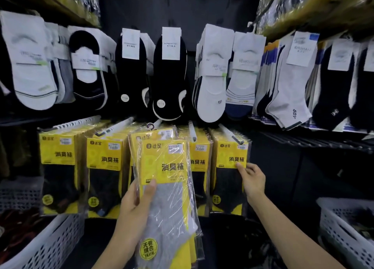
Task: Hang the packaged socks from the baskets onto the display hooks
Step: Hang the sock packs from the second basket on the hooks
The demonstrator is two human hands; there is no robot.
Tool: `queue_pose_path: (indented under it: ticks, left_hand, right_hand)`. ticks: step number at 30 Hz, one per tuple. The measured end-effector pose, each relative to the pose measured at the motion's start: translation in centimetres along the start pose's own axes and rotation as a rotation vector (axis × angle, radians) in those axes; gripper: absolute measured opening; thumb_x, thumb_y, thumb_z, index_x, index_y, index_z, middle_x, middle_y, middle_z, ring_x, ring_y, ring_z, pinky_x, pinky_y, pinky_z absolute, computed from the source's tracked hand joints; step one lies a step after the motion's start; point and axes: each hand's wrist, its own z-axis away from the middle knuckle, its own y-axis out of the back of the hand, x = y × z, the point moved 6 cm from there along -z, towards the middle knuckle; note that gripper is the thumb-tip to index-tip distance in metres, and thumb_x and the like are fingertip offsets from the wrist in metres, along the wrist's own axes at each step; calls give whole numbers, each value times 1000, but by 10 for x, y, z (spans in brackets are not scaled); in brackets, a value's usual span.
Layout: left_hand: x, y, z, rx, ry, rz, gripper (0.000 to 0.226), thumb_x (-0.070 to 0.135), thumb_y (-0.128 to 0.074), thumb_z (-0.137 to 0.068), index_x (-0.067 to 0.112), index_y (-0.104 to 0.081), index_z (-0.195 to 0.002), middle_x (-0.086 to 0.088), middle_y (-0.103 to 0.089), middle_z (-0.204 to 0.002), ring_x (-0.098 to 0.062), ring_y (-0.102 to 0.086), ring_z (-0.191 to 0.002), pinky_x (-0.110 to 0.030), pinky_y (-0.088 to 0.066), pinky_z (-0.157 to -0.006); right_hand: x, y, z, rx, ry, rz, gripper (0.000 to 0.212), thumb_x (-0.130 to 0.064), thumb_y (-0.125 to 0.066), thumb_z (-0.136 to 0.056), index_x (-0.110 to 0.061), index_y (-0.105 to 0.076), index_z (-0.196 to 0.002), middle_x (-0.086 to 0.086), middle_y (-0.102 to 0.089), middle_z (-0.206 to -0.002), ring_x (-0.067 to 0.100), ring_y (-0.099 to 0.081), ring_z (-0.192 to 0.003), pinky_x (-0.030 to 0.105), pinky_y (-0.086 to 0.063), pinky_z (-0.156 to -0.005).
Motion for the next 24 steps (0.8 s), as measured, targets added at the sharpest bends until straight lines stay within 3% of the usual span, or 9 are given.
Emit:
queue_pose_path:
  ticks: [6, 8, 12, 16, 19, 24]
  left_hand:
    - [4, -4, 0, -3, 17, 34, 24, 33, -54, -85, 26, -63, -106, 18, -73, -93, 5, -68, -79, -6, -49, -54]
    - [6, -5, 3, -1, 39, 57, 25, 35, -56, -84, 27, -64, -106, 15, -74, -94, 1, -70, -80, -9, -50, -55]
    - [7, -11, 13, 7, 81, 93, 35, 42, -60, -77, 29, -64, -109, 12, -74, -96, -4, -71, -82, -13, -52, -56]
    - [6, -27, 25, -17, 130, 104, 46, 51, -64, -70, 30, -64, -111, 7, -74, -101, -11, -71, -90, -20, -55, -63]
    - [9, -42, 34, -48, 140, 97, 47, 51, -67, -69, 31, -64, -111, 8, -73, -101, -9, -71, -91, -17, -55, -63]
    - [13, -55, 41, -60, 155, 42, 51, 46, -78, -62, 29, -63, -108, 6, -75, -95, -14, -72, -85, -24, -57, -63]
  right_hand:
    - [9, 6, 1, 245, -110, 39, 28, -27, -77, -79, -15, -60, -98, 5, -65, -104, 20, -60, -94, 27, -44, -78]
    - [8, 10, 19, 245, -100, 19, 29, -23, -74, -82, -12, -59, -104, 8, -63, -111, 21, -59, -100, 26, -43, -81]
    - [-18, 6, 78, 66, 3, -26, 13, -25, -66, -89, -20, -64, -101, 0, -63, -115, 15, -55, -113, 23, -41, -89]
    - [-61, -5, 137, -200, 64, -91, 9, -32, -63, -88, -31, -66, -97, -11, -68, -102, 1, -61, -96, 14, -45, -77]
    - [-87, -15, 165, -336, 82, -94, 20, -37, -68, -83, -24, -69, -98, -7, -72, -91, 2, -66, -83, 15, -51, -69]
    - [-101, -9, 176, -388, 76, -97, 33, -31, -77, -75, -3, -67, -89, 10, -70, -83, 20, -65, -76, 31, -53, -75]
